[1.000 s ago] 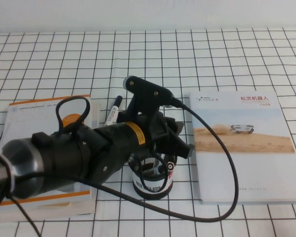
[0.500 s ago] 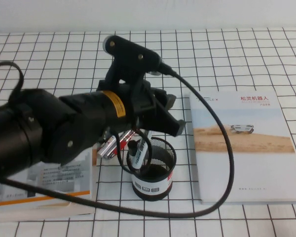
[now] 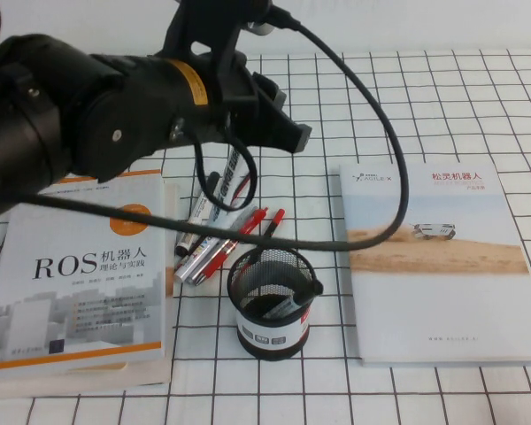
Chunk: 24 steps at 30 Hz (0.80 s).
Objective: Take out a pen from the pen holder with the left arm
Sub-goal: 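Take a marker out of the pen holder and lay it on the table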
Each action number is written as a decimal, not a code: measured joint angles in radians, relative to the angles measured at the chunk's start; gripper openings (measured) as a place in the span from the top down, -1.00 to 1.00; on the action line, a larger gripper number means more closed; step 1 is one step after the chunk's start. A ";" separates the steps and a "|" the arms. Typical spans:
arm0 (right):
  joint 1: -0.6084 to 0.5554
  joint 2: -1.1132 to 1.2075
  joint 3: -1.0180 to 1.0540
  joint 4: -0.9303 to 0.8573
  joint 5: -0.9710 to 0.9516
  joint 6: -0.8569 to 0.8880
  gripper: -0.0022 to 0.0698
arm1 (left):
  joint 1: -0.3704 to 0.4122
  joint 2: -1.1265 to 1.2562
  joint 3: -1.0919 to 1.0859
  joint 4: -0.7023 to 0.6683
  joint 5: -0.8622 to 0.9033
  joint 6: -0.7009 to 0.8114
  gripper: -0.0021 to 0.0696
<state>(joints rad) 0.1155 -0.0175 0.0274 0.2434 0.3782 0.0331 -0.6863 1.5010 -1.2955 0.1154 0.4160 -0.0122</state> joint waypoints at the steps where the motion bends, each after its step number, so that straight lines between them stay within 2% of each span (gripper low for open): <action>1: 0.000 0.000 0.000 0.000 0.000 0.000 0.97 | 0.006 0.018 -0.025 0.006 0.019 0.001 0.71; 10: 0.000 0.000 0.000 0.000 0.000 0.000 0.97 | 0.080 0.256 -0.255 -0.001 0.227 0.064 0.71; 18: 0.000 0.000 0.000 0.000 0.000 0.000 0.97 | 0.087 0.526 -0.505 -0.115 0.503 0.168 0.71; 24: 0.000 0.000 0.000 0.000 0.000 0.000 0.97 | 0.087 0.652 -0.607 -0.133 0.576 0.176 0.71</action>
<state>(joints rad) 0.1155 -0.0175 0.0274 0.2434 0.3782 0.0331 -0.5994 2.1526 -1.9021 -0.0179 0.9917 0.1643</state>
